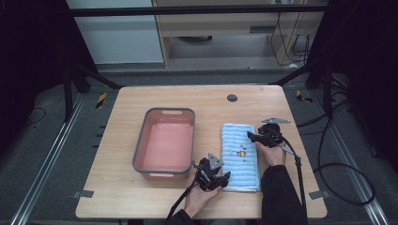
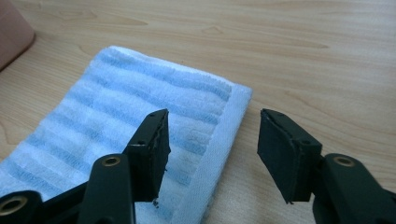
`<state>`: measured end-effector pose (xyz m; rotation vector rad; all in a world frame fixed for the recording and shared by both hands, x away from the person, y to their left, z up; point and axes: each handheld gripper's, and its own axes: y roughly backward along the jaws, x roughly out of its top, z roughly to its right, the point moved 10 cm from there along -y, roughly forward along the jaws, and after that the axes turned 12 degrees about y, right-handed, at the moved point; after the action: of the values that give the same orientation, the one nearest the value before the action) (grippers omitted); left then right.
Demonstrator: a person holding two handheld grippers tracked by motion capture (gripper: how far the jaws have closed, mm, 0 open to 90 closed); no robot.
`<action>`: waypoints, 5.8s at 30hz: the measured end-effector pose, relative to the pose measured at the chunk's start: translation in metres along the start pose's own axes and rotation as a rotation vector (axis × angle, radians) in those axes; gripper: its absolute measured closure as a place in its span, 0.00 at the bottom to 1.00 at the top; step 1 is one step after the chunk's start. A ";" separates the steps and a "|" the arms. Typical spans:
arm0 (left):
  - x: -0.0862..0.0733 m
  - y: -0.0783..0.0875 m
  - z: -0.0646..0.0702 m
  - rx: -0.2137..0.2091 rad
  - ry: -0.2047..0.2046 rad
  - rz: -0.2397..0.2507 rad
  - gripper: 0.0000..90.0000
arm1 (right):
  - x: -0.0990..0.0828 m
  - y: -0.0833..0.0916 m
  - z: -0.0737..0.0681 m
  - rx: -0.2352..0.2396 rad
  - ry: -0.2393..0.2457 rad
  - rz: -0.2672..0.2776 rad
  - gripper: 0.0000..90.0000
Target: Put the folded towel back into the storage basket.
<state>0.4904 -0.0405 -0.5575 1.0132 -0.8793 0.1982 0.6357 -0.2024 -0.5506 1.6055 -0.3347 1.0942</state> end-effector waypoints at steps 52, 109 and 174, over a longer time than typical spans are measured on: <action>0.004 0.008 0.012 -0.072 0.079 0.050 0.94 | 0.017 0.014 -0.023 0.075 -0.022 0.059 0.90; 0.089 0.164 -0.051 0.012 0.022 0.278 0.94 | 0.185 0.084 -0.110 0.053 0.114 0.322 0.89; 0.038 0.186 -0.165 0.176 0.135 0.189 0.94 | 0.197 -0.027 -0.215 0.180 0.162 0.223 0.89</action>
<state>0.5082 0.1844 -0.4462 1.0663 -0.8445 0.5058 0.6574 0.0591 -0.4209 1.6517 -0.3202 1.4511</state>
